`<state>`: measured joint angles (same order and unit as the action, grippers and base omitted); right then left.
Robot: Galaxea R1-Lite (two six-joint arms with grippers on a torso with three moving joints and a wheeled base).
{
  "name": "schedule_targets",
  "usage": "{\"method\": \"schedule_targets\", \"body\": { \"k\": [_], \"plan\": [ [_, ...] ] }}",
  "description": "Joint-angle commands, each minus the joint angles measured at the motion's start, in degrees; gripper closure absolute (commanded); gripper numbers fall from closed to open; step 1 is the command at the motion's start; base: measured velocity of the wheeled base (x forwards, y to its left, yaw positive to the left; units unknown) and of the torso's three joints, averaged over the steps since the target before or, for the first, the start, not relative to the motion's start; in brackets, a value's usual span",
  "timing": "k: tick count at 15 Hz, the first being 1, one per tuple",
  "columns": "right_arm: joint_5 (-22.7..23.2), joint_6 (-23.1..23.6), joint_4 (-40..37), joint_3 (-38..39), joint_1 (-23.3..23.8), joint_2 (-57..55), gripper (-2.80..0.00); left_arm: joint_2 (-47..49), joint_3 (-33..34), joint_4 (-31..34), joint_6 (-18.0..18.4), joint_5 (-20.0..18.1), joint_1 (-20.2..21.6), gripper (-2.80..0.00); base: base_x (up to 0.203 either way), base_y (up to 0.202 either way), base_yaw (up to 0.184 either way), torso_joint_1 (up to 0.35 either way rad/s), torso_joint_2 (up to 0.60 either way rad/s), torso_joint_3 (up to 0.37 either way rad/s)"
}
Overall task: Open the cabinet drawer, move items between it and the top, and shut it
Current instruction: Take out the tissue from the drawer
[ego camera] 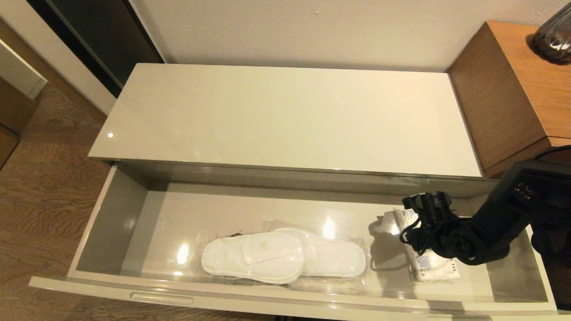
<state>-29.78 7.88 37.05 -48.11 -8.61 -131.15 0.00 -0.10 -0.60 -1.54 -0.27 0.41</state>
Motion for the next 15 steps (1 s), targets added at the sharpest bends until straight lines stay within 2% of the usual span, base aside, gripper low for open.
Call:
{"method": "schedule_targets", "body": {
  "k": [1, 3, 4, 8, 11, 15],
  "plan": [
    [0.5, 0.3, 0.5, -1.8, 0.8, -3.9, -2.8, 0.0, 0.0, 0.0, 0.0, 0.0, 0.0, 0.0, 0.0, 0.0, 0.0, 0.0, 0.0, 0.0],
    [0.8, 0.9, -0.2, -2.0, 1.1, -3.6, -2.8, 0.0, 0.0, 0.0, 0.0, 0.0, 0.0, 0.0, 0.0, 0.0, 0.0, 0.0, 0.0, 0.0],
    [0.9, 0.9, -0.4, -1.5, 1.1, -2.9, 0.0, 0.0, 0.0, 0.0, 0.0, 0.0, 0.0, 0.0, 0.0, 0.0, 0.0, 0.0, 0.0, 0.0],
    [1.0, 0.9, -1.9, 1.6, 1.1, 2.1, 0.0, 0.0, 0.0, 0.0, 0.0, 0.0, 0.0, 0.0, 0.0, 0.0, 0.0, 0.0, 0.0, 0.0],
    [2.4, 0.2, -8.7, 3.2, 1.1, 7.5, 0.0, 0.0, 0.1, 0.0, 0.0, 0.0, 0.0, 0.0, 0.0, 0.0, 0.0, 0.0, 0.0, 0.0],
    [2.6, -0.1, -12.7, 3.0, 1.4, 10.7, 0.0, 0.0, 0.0, 0.0, 0.0, 0.0, 0.0, 0.0, 0.0, 0.0, 0.0, 0.0, 0.0, 0.0]
  ]
}}
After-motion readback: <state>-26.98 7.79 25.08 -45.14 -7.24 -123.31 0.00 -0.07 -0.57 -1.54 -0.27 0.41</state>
